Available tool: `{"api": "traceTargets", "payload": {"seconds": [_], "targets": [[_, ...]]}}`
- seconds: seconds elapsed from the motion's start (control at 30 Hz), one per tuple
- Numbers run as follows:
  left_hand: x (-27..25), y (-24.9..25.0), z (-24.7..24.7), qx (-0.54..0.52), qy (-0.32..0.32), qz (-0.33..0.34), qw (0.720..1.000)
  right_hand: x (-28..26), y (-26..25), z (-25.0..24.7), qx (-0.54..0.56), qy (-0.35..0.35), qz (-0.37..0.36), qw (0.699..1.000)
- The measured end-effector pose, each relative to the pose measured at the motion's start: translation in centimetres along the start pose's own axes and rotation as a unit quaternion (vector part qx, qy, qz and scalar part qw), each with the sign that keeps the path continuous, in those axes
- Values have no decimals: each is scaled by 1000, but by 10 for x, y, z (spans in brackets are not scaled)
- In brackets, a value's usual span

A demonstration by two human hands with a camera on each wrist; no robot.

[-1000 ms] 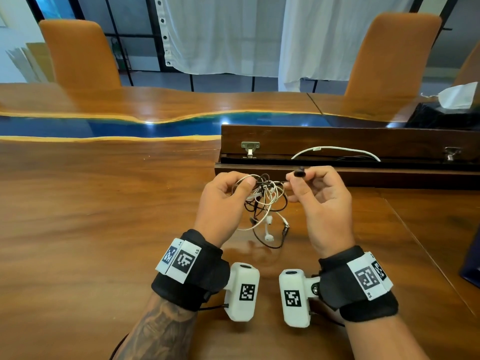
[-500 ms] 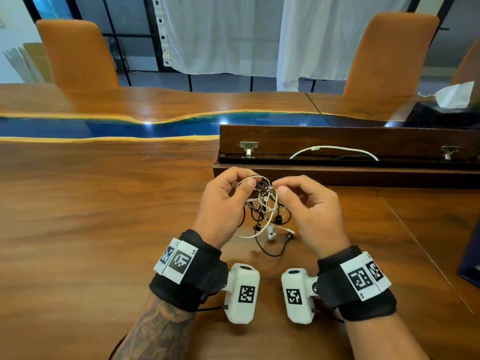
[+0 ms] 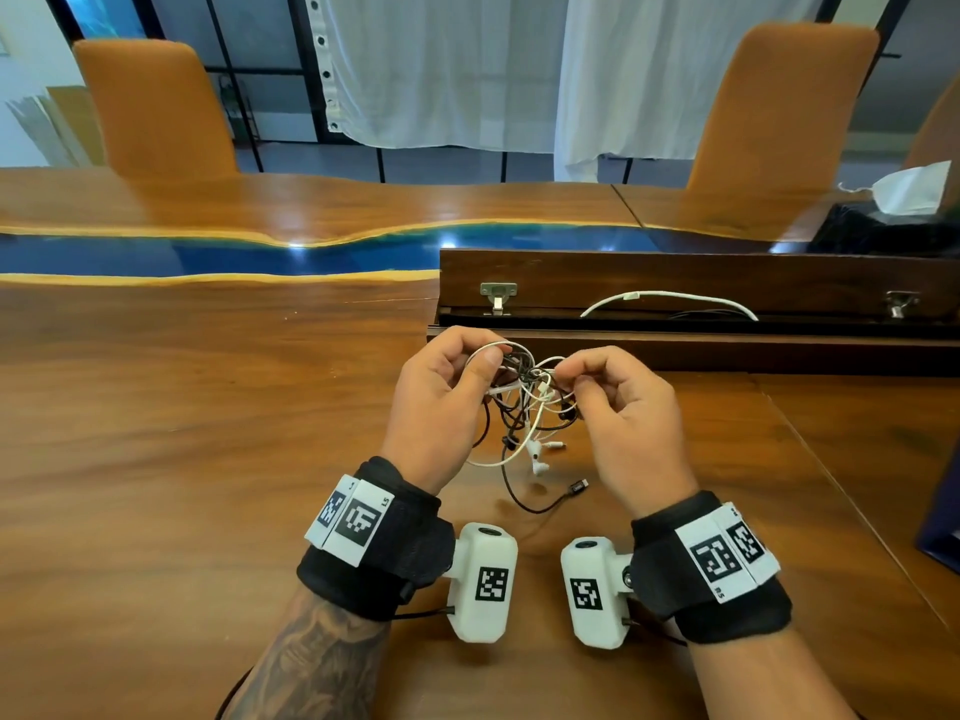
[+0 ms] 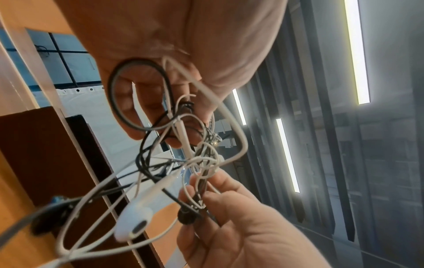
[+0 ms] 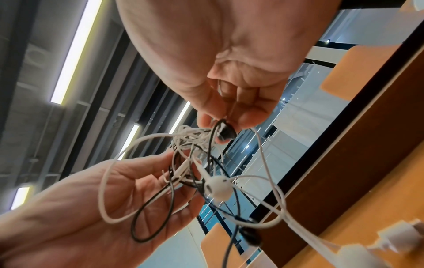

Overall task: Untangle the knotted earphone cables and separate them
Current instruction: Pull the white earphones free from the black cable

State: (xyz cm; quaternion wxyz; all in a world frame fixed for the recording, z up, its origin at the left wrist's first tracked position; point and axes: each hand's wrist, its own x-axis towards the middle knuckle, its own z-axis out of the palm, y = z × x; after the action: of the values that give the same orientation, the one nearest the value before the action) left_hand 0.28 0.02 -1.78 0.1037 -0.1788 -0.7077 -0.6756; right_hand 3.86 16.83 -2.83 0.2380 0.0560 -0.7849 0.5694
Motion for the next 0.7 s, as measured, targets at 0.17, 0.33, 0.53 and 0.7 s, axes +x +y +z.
{"api": "traceTargets", "payload": {"seconds": [0.17, 0.33, 0.53, 0.7], "targets": [[-1, 1, 1, 0, 6, -4, 1000, -1, -1, 0, -9, -31, 13, 999], [-1, 0, 0, 26, 6, 8, 1000, 0, -3, 0, -40, -52, -21, 998], [0, -2, -5, 87, -13, 7, 996, 2, -3, -2, -90, 9, -50, 995], [-1, -1, -3, 125, -39, -7, 991, 2, -1, -2, -136, 56, -40, 988]]}}
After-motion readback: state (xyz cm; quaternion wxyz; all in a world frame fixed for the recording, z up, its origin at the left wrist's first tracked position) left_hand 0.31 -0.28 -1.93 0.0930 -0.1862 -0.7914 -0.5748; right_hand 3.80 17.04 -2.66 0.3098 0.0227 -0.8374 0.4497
